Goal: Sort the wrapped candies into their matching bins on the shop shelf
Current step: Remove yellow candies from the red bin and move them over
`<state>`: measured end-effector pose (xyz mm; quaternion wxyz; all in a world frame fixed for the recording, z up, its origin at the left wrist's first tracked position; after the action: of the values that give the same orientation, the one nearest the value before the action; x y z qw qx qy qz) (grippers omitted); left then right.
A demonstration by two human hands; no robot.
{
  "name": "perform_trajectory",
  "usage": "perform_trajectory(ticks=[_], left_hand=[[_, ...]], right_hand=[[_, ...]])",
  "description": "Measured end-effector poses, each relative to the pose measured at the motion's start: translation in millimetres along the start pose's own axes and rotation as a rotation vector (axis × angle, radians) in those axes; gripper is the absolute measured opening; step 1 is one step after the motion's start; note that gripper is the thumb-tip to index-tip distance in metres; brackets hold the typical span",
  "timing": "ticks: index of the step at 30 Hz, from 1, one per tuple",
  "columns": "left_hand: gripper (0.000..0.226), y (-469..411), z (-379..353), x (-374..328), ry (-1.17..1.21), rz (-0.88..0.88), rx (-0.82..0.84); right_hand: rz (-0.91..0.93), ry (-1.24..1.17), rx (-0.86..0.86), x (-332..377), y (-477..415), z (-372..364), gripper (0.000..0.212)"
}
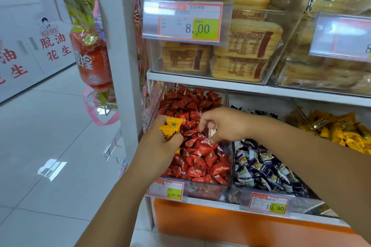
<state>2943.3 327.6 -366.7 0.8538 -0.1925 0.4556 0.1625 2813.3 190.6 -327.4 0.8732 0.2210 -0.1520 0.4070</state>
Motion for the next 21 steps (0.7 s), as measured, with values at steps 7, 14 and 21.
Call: perform_trajectory(ticks=[7, 14, 21], left_hand=[[0.012, 0.8, -5.2, -2.2, 0.01, 0.008, 0.021], [0.02, 3.5, -8.1, -5.2, -0.004, 0.001, 0.029], [0.011, 2.5, -8.8, -2.2, -0.032, -0.009, 0.028]], right_hand=[[0.018, -0.21, -0.052, -5.7, 7.0, 6.7, 0.029], [0.014, -0.254, -0.101, -9.4, 11.4, 9.7, 0.015], [-0.042, 0.391, 0.177, 2.7, 6.9, 13.5, 0.028]])
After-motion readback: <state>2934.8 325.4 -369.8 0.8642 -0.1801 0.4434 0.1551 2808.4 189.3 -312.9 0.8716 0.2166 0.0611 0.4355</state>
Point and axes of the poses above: each hand's wrist, its own y-axis away from the middle knuckle, its own z-axis out of the back of the hand, x = y × z, the point moved 2 cm from there along -y, towards the middle knuckle, and after that the axes turned 6 degrees about -y, right-handed, at the moved point
